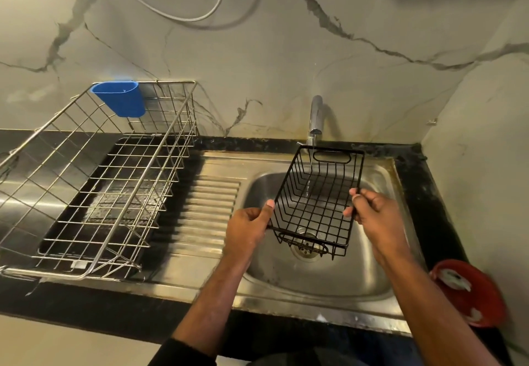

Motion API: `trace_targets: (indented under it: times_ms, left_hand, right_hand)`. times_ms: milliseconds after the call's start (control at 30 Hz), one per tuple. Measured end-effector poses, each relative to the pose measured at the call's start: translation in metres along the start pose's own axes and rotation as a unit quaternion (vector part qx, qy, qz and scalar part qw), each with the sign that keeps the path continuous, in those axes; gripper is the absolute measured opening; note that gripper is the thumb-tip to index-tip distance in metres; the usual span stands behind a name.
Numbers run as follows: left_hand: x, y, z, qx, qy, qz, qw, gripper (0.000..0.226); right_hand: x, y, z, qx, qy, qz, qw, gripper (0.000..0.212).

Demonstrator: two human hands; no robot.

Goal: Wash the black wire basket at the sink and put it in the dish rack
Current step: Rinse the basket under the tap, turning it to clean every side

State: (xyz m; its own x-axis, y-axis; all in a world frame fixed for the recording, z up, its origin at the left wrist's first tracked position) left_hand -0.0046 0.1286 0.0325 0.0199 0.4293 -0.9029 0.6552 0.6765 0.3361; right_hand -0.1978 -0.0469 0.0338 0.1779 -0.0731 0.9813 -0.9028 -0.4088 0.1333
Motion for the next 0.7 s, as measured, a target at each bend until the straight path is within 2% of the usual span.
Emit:
trace_targets:
  times_ms: [133, 233, 333, 433, 500, 567, 700]
  left_hand:
    - [0.004, -0.005, 0.002, 0.026, 0.01, 0.032, 0.999, 0.091]
    - [-0.001, -0.007, 0.003, 0.059, 0.016, 0.139, 0.988, 0.07]
    - [-0.008, -0.01, 0.0, 0.09, 0.006, 0.326, 0.941, 0.057]
    - [-0.019, -0.01, -0.005, 0.033, -0.035, 0.443, 0.895, 0.045]
    - [-0.022, -0.009, -0.006, 0.007, -0.064, 0.477, 0.877, 0.038]
    - [-0.019, -0.008, 0.0, 0.001, -0.076, 0.447, 0.892, 0.029]
    - [-0.011, -0.01, 0.012, 0.026, -0.058, 0.27, 0.961, 0.017]
  right_hand:
    - [-0.005, 0.001, 0.005, 0.02, -0.003, -0.041, 0.999, 0.028]
    - [-0.006, -0.001, 0.006, 0.047, 0.012, -0.083, 0.995, 0.025]
    - [-0.005, -0.005, 0.007, 0.064, 0.026, -0.11, 0.992, 0.025]
    - [-0.002, -0.011, 0.011, 0.081, 0.031, -0.139, 0.986, 0.031]
    - [-0.003, -0.015, 0.013, 0.089, 0.033, -0.139, 0.986, 0.033]
    - [-0.004, -0.02, 0.015, 0.097, 0.043, -0.146, 0.984, 0.034]
    - [-0.003, -0.026, 0.018, 0.107, 0.048, -0.158, 0.98, 0.037]
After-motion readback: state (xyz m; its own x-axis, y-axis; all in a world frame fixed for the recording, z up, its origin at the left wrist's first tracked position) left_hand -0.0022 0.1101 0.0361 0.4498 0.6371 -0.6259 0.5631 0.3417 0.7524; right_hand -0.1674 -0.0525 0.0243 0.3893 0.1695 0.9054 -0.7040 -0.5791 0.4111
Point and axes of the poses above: each hand's wrist, its own z-axis towards the middle knuckle, its own y-axis out of the back of the hand, x = y × z, the point moved 3 cm from there along z, towards the middle knuckle, and after that the axes turned 2 degrees about x, right-handed, at the moved point
